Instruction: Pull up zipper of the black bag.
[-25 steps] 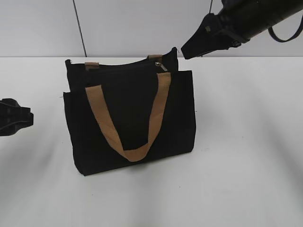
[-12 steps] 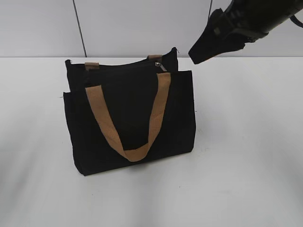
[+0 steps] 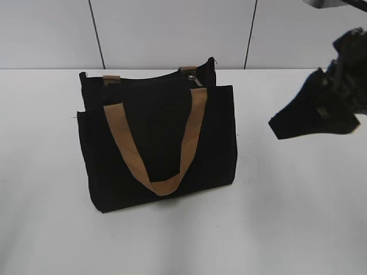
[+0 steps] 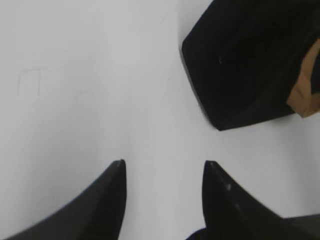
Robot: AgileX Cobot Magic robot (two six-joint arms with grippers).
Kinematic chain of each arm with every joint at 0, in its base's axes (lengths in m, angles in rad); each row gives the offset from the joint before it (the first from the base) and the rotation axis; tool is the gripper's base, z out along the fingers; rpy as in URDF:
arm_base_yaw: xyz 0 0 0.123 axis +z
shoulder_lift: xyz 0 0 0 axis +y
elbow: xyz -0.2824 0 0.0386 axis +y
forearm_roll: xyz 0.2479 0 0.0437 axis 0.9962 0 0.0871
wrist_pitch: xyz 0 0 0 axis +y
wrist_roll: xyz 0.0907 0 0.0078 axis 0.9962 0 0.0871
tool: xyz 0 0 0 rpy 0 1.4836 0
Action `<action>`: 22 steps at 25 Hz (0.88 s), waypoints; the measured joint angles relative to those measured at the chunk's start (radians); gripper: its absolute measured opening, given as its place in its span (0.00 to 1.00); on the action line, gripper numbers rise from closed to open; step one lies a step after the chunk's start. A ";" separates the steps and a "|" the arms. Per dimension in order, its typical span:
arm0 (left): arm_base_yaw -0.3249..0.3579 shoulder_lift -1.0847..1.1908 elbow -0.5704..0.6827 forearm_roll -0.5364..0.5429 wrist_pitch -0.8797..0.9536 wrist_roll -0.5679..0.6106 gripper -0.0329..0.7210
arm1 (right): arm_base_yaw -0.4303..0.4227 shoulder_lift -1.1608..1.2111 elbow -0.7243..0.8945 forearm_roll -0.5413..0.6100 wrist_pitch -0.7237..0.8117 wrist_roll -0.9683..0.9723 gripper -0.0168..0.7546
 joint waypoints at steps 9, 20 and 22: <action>0.000 -0.140 -0.065 -0.046 0.157 0.100 0.53 | 0.002 -0.443 0.242 -0.023 -0.019 0.117 0.49; 0.000 -0.430 -0.067 0.032 0.266 0.102 0.53 | 0.002 -1.000 0.436 -0.321 0.094 0.459 0.49; 0.000 -0.467 -0.065 0.032 0.267 0.102 0.53 | 0.002 -1.082 0.437 -0.368 0.133 0.498 0.49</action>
